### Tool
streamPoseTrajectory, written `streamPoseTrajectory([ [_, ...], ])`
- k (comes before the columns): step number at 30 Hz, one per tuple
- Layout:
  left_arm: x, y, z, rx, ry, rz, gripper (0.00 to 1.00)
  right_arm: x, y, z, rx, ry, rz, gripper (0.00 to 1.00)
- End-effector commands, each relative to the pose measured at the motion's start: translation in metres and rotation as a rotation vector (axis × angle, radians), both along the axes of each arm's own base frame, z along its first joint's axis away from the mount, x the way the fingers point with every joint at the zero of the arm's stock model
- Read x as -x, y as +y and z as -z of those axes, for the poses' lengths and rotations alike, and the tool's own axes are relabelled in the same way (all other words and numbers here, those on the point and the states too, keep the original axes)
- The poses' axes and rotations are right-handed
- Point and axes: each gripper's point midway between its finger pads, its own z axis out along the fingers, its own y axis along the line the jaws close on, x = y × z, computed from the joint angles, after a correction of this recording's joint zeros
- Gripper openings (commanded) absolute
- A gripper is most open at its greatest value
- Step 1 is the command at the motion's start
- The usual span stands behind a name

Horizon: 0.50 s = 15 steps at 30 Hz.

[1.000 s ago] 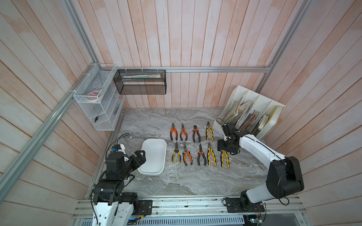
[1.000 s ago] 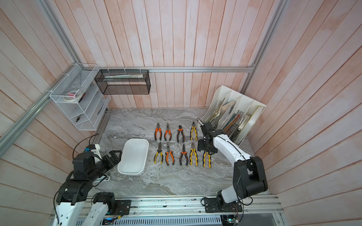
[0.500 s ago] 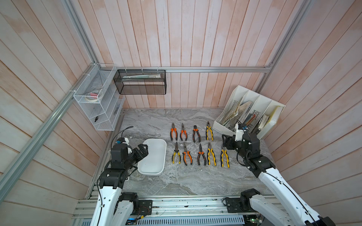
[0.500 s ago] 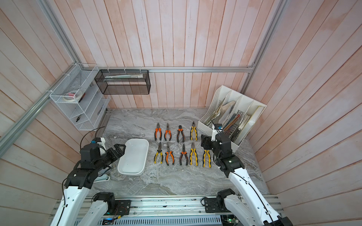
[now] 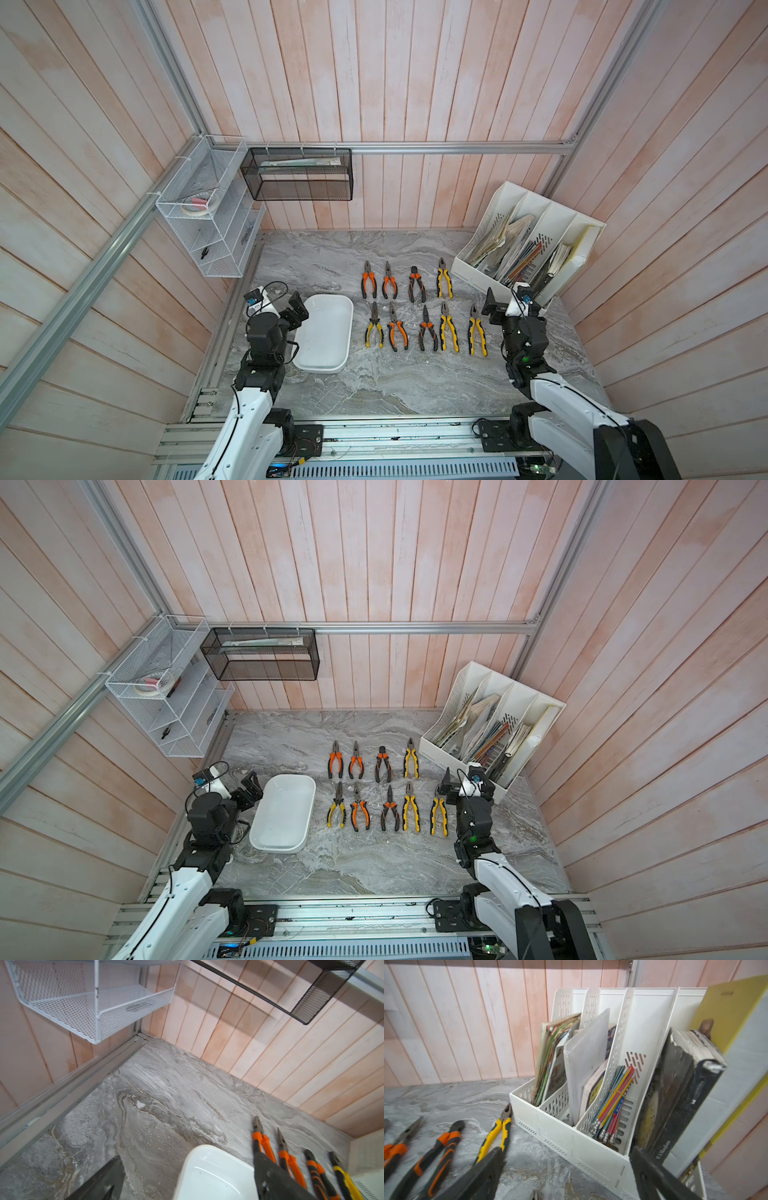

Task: Take the pliers out of the storage box
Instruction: Reset both arms

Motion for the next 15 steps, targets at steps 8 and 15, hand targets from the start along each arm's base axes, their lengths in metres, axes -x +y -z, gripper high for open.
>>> streamPoseTrajectory([
  [8, -0.026, 0.056, 0.003, -0.062, -0.114, -0.257, 1.0, -0.013, -0.013, 0.03, 0.061, -0.074, 0.001, 0.98],
  [15, -0.048, 0.059, -0.001, -0.179, -0.167, -0.241, 1.0, -0.027, -0.024, 0.037, 0.026, -0.03, 0.041, 0.98],
])
